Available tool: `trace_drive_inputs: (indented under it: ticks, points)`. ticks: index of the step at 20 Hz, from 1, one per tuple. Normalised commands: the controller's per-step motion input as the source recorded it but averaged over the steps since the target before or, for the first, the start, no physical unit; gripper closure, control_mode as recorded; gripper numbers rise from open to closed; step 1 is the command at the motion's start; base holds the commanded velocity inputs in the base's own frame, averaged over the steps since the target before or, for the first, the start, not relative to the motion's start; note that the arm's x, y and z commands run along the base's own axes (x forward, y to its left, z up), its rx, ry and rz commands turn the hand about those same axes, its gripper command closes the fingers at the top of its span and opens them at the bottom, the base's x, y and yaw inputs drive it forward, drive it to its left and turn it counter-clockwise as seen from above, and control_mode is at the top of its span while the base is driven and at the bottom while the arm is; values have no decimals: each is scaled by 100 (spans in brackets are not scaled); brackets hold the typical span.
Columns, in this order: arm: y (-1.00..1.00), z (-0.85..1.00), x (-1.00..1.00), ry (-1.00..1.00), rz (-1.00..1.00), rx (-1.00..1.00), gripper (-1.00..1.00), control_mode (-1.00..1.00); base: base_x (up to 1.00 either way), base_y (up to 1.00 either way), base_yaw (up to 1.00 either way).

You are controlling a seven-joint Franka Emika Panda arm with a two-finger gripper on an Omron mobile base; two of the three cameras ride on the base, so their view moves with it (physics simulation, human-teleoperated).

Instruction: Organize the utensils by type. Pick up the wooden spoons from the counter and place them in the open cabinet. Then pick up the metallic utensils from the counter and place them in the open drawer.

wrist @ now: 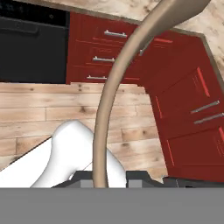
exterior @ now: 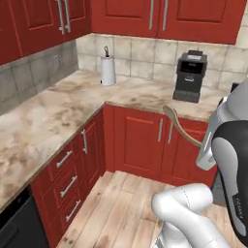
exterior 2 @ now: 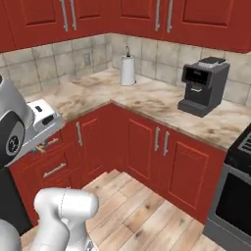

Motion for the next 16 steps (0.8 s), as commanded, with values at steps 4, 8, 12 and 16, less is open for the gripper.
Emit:
trace_drive_inputs:
  ticks: [4,8,12,16]
  points:
    - [0,0,0,0,0,0,100,100,0,6,-99]
    - [0,0,0,0,0,0,100,100,0,6,-99]
    - [0,0,0,0,0,0,100,100,0,4,-99]
    - [0,0,0,0,0,0,100,100,0,0,-95]
